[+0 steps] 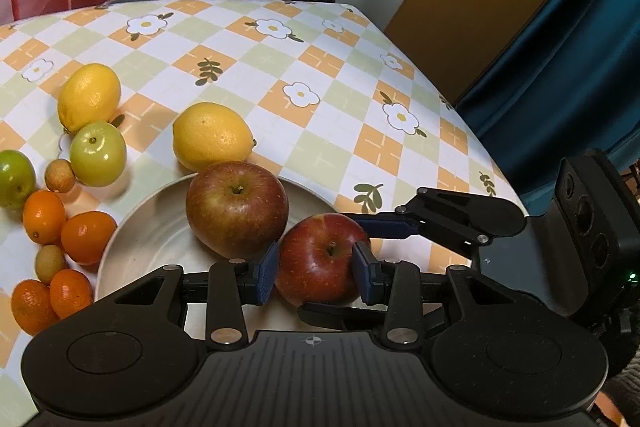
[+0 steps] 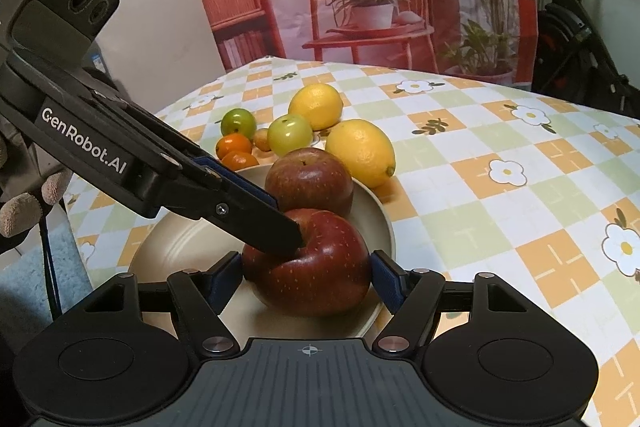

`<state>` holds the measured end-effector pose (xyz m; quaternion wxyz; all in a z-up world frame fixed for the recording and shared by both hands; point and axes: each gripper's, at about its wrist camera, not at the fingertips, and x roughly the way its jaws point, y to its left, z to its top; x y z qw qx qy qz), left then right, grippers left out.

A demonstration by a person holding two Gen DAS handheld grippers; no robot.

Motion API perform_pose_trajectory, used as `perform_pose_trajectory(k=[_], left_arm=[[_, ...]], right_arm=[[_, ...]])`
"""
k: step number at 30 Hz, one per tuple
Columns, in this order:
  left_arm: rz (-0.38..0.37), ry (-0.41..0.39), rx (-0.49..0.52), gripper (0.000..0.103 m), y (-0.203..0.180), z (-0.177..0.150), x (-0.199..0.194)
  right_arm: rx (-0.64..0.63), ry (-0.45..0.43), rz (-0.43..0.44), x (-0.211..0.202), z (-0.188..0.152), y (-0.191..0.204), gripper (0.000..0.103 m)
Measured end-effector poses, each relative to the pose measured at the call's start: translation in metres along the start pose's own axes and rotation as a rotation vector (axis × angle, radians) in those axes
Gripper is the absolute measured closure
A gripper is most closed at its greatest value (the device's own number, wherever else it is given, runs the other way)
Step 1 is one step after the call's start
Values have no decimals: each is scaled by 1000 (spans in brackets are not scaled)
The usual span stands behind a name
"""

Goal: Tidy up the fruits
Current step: 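Carry the red apple with the left gripper beside the dark apple on the plate, then open the left gripper to release the red apple on the plate, then move the left gripper toward a yellow lemon on the table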

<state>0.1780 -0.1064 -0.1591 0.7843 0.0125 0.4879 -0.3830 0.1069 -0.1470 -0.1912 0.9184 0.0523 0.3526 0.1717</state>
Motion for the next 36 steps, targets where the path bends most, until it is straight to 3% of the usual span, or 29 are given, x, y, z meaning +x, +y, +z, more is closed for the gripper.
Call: perform_pose_trajectory(k=[8, 19, 28, 36], left_arm=[[7, -38, -5, 61, 3, 2, -14], [28, -143, -13, 61, 12, 12, -54], [192, -298, -1, 61, 26, 24, -83], [308, -350, -4, 61, 47, 37, -89]], right_arm=[[-26, 14, -29, -4, 5, 8, 30], [-80, -10, -24, -23, 25, 18, 30], [-60, -72, -64, -22, 56, 11, 31], [-6, -76, -94, 4, 80, -5, 35]])
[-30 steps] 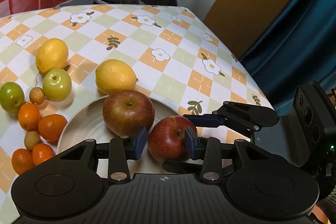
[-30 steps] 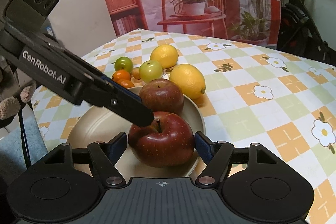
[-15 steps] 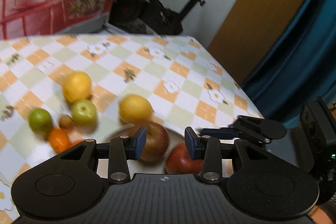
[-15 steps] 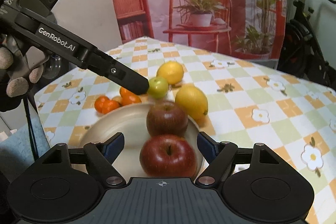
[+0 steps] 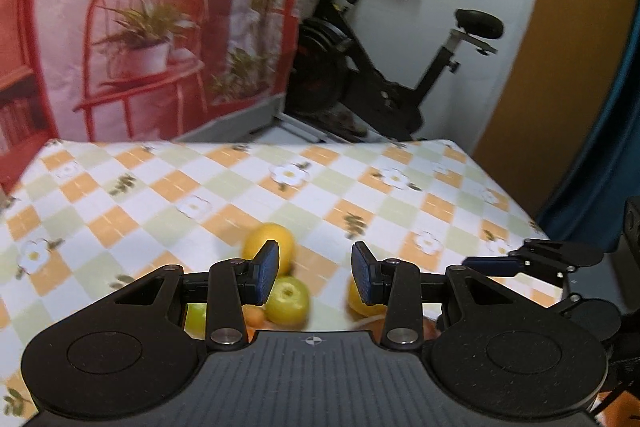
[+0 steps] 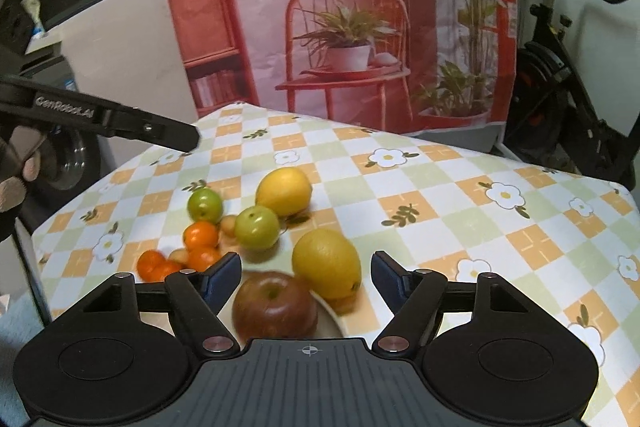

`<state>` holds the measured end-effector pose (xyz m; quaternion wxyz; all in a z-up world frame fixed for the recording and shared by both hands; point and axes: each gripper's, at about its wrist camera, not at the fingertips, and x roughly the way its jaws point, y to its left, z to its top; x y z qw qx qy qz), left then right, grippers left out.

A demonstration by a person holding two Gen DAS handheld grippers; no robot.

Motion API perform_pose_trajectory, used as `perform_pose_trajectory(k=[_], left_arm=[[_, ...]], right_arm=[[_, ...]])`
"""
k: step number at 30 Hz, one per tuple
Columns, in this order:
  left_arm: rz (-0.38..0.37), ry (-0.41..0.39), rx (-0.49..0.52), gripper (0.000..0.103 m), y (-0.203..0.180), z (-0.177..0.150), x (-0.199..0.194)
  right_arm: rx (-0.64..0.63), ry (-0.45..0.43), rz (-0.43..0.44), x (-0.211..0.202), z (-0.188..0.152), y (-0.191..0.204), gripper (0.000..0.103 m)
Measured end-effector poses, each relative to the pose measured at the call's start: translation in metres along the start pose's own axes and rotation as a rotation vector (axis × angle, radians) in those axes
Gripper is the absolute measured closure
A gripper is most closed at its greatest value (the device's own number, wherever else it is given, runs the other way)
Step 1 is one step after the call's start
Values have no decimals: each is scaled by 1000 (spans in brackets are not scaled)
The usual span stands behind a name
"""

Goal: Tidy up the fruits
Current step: 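Move the left gripper toward a yellow lemon on the table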

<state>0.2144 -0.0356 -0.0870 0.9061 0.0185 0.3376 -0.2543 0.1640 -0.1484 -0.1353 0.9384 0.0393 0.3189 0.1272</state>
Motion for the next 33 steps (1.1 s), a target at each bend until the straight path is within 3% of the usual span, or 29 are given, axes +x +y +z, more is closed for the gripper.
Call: perform_pose_trajectory(k=[9, 33], left_arm=[[89, -25, -16, 61, 23, 11, 12], [90, 21, -54, 61, 47, 4, 41]], right_arm=[[62, 26, -17, 36, 16, -16, 39], [141, 187, 38, 92, 7, -30, 46]])
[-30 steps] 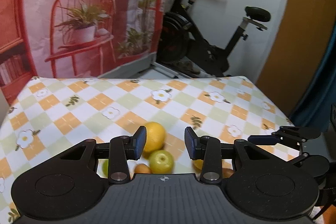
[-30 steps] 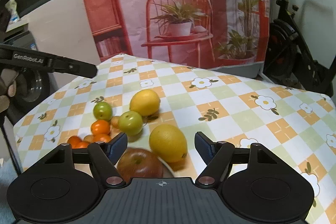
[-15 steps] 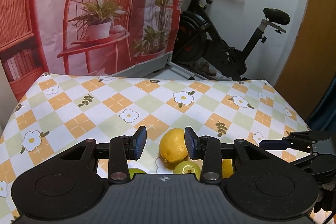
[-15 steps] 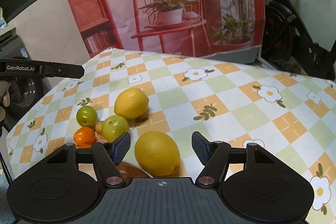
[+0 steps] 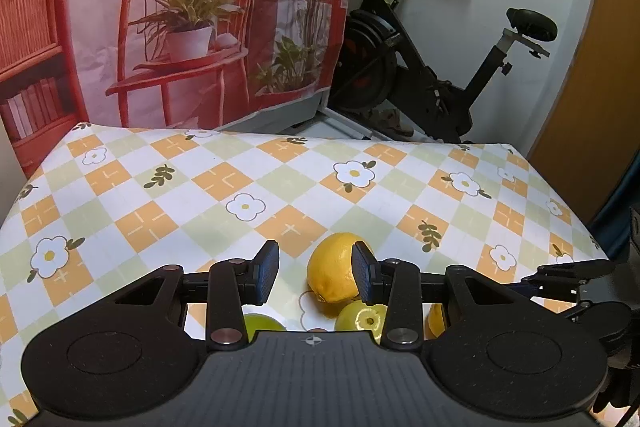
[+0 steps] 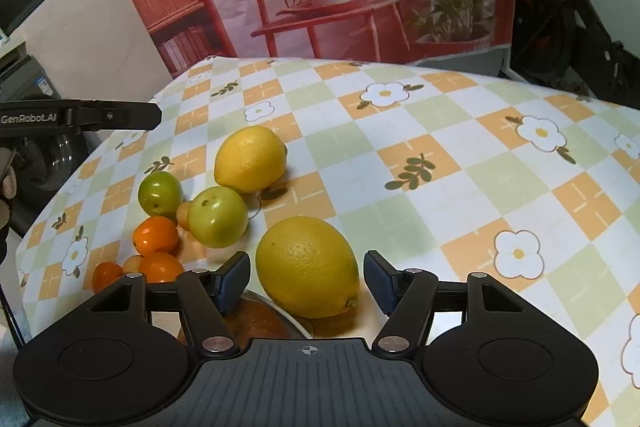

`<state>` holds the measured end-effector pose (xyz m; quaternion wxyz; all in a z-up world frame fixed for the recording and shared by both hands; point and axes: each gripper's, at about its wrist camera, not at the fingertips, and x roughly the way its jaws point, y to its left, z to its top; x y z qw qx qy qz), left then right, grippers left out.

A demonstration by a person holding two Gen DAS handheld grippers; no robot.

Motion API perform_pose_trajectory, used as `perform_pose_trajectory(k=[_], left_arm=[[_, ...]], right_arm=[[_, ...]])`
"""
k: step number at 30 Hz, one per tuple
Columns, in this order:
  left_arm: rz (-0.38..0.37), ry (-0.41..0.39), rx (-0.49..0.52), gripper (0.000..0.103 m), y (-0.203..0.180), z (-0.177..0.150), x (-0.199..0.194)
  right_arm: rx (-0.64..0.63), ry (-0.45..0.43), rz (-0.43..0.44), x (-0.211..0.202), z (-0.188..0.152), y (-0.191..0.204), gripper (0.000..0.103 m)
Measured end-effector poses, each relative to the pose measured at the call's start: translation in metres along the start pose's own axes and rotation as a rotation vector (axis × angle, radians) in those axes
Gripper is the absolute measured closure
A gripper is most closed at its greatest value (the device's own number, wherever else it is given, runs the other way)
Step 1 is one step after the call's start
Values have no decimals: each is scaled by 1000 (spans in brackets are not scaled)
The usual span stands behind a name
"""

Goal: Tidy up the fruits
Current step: 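Move the left gripper toward a yellow lemon on the table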

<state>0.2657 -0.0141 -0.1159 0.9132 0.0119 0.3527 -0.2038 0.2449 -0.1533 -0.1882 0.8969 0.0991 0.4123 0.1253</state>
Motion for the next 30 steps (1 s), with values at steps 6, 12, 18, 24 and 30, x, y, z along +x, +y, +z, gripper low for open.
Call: perform_pose_trajectory(k=[6, 12, 18, 24, 30], left_arm=[[0, 0, -2, 61, 0, -1, 1], [-9, 6, -11, 61, -1, -2, 7], [-65, 25, -12, 62, -8, 0, 15], [-136, 63, -4, 63, -24, 3, 29], [-186, 98, 13, 63, -41, 2, 42]], right_arm=[[3, -7, 10, 4, 2, -3, 49], [-13, -41, -6, 11, 11, -1, 50], [-27, -56, -10, 18, 20, -2, 50], [-28, -55, 12, 13, 16, -9, 49], [-9, -65, 18, 2, 9, -20, 46]])
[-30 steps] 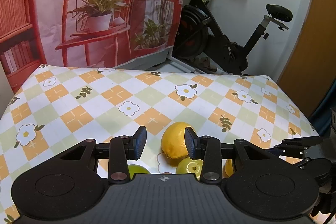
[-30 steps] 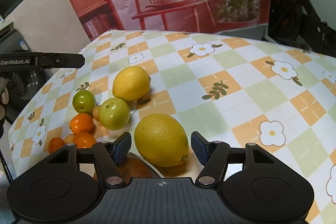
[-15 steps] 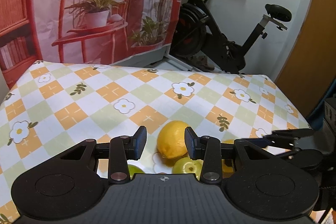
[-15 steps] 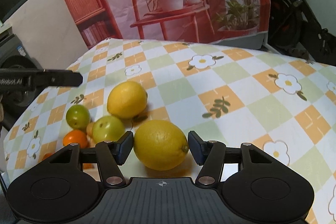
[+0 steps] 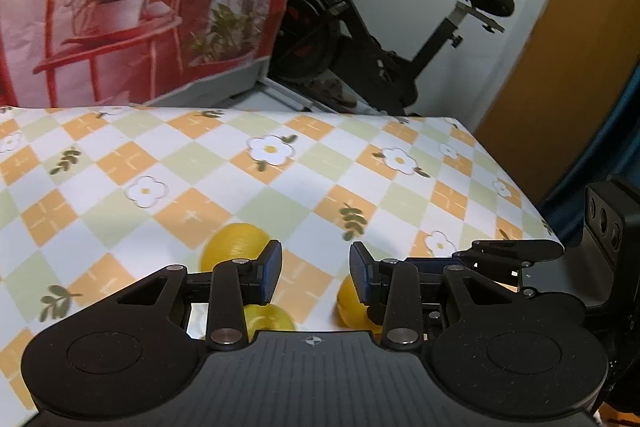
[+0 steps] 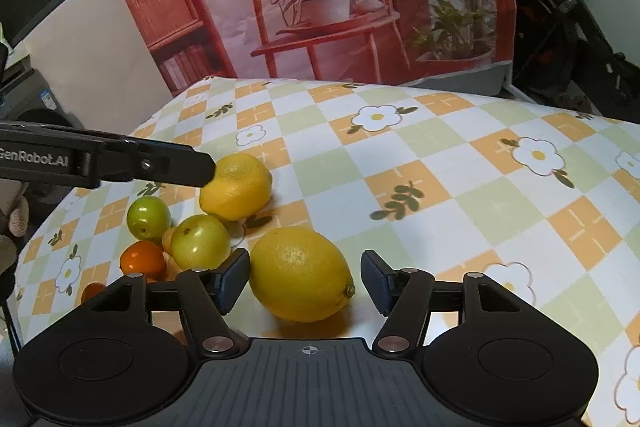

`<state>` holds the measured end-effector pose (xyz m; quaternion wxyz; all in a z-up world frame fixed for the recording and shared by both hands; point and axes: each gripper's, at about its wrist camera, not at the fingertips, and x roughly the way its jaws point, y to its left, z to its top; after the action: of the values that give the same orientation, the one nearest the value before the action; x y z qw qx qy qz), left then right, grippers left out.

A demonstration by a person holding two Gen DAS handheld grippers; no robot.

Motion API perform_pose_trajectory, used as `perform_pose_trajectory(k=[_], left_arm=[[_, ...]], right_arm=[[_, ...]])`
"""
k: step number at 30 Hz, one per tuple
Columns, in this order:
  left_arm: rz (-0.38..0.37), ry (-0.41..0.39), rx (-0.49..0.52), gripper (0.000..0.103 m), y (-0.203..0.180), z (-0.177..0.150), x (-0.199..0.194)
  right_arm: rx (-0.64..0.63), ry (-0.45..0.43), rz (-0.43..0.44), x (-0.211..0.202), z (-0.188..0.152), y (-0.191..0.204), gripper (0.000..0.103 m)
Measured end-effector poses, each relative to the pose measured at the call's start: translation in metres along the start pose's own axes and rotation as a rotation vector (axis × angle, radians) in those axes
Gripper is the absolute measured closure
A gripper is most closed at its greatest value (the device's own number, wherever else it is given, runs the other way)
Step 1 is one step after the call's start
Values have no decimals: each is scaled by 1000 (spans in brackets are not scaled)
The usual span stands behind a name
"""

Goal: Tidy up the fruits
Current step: 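Move the left gripper toward a yellow lemon on the table, then close the left gripper on the yellow lemon and lift it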

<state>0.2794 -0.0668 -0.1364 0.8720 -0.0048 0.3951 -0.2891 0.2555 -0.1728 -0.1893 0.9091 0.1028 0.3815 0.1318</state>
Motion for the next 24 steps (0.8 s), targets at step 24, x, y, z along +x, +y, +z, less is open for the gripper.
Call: perform_pose_trajectory(k=[24], left_arm=[[-142, 152, -55, 66, -23, -9, 48]], right_arm=[[-38, 3, -11, -29, -21, -21, 49]])
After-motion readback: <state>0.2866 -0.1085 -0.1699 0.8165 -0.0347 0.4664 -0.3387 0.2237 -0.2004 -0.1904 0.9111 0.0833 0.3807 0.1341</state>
